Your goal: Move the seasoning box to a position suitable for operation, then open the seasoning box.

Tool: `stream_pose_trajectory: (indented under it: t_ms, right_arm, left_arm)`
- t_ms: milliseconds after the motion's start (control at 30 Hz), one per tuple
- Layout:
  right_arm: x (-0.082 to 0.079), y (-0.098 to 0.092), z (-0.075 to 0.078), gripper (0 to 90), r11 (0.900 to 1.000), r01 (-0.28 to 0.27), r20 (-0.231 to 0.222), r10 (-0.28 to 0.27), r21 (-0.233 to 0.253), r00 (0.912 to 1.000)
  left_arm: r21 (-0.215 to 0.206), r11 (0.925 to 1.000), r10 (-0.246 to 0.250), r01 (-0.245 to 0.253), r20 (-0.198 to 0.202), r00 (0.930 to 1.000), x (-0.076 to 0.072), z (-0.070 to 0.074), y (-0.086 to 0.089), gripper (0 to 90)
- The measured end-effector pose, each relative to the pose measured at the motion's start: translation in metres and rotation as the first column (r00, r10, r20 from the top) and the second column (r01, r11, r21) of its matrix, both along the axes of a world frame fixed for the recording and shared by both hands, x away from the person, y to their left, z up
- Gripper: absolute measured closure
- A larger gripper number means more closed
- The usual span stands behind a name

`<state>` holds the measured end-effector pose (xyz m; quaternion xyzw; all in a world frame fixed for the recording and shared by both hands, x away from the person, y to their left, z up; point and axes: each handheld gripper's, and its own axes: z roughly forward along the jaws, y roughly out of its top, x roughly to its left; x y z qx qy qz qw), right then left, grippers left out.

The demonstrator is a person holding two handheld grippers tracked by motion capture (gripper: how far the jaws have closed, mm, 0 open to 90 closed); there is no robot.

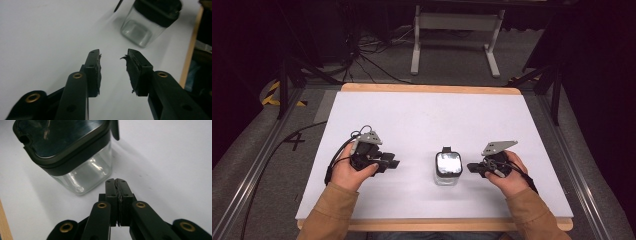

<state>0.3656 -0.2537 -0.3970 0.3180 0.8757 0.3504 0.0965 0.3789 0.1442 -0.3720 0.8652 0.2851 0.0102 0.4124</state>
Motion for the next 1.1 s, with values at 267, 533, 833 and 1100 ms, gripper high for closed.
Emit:
stream_pose_trajectory:
  t_ms: [267, 533, 833, 1100]
  right_arm:
    - [0.002, -0.018, 0.007, 89.3, 0.998, 0.048, 0.014, -0.049, 0.034, 0.9987]
    - [0.002, -0.018, 0.019, 89.5, 0.996, 0.029, 0.026, -0.031, 0.079, 0.9992]
    - [0.028, 0.013, 0.055, 89.7, 0.997, -0.078, 0.034, 0.077, 0.013, 0.9964]
    - [0.046, 0.037, 0.072, 90.0, 0.987, -0.146, 0.003, 0.146, -0.063, 0.9893]
  left_arm:
    - [0.042, 0.9982, -0.041, 0.042, -0.019, 0.999, 0.001, 0.026, -0.018, 68.3]
    - [0.083, 0.9964, -0.016, 0.014, 0.019, 0.9997, 0.003, 0.027, -0.026, 65.0]
    - [0.088, 0.993, -0.08, 0.078, 0.018, 0.9966, -0.006, 0.03, -0.025, 67.5]
    - [0.089, 0.9928, -0.081, 0.08, 0.008, 0.9967, -0.009, 0.026, -0.021, 67.7]
